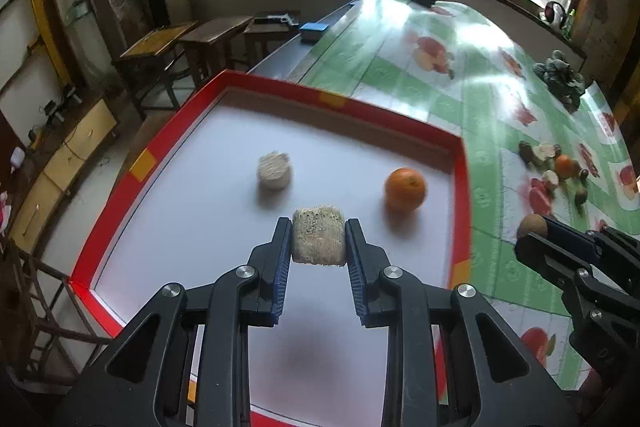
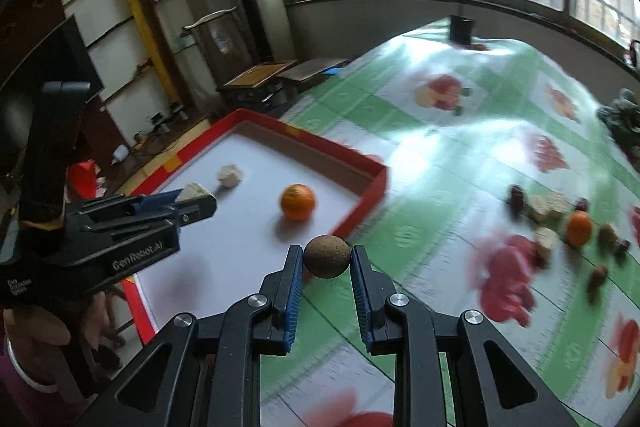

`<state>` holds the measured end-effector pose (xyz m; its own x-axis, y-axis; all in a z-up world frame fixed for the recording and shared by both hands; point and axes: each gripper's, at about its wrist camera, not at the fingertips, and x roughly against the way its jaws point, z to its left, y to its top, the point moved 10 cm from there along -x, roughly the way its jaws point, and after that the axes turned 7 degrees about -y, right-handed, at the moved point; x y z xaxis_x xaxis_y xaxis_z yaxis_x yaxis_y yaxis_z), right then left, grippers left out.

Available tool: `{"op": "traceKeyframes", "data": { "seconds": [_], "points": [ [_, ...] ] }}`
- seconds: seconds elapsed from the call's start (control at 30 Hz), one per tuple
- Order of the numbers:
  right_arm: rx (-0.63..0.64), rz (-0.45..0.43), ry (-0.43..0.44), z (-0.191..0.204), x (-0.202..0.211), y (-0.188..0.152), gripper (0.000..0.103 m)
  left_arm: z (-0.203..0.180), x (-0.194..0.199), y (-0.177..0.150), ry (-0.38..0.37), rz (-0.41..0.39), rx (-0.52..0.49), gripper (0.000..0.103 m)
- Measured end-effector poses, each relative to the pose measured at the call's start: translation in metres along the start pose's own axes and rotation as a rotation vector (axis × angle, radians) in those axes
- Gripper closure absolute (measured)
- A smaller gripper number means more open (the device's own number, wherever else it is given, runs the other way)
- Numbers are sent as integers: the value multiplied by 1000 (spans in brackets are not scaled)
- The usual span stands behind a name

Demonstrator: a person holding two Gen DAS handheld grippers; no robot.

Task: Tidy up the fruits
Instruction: 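Carry the white block with the left gripper while the right gripper carries the kiwi to the tray, then open the left gripper over the tray while the right gripper releases the kiwi there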

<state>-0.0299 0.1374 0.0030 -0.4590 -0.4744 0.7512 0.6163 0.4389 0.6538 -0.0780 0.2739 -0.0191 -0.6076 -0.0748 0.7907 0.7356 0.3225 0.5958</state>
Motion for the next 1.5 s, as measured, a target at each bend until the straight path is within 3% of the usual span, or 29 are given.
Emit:
{"op": "traceKeyframes", "data": {
  "seconds": [0.23,0.53,0.6,0.7,0.73,0.8,1.1,1.5],
  "points": [
    [52,45,63,34,-33,6,80,13,-13,-9,-2,31,16,77],
    [82,100,58,45,-70,5,80,23,-28,-8,10,49,62,76],
    [80,106,65,47,-76,3,80,27,-29,-8,41,50,56,76],
    [80,108,53,45,-84,2,79,29,-31,-7,45,49,62,65],
    [82,108,50,44,-85,2,78,29,-30,-6,38,46,68,56],
    [79,105,65,45,-83,2,75,30,-28,-4,38,34,73,47],
    [40,46,77,37,-46,3,72,14,-14,4,40,-5,55,47],
    [-97,-29,-21,-45,17,-14,68,-86,-5,14,-81,-27,-79,47]
  ]
}}
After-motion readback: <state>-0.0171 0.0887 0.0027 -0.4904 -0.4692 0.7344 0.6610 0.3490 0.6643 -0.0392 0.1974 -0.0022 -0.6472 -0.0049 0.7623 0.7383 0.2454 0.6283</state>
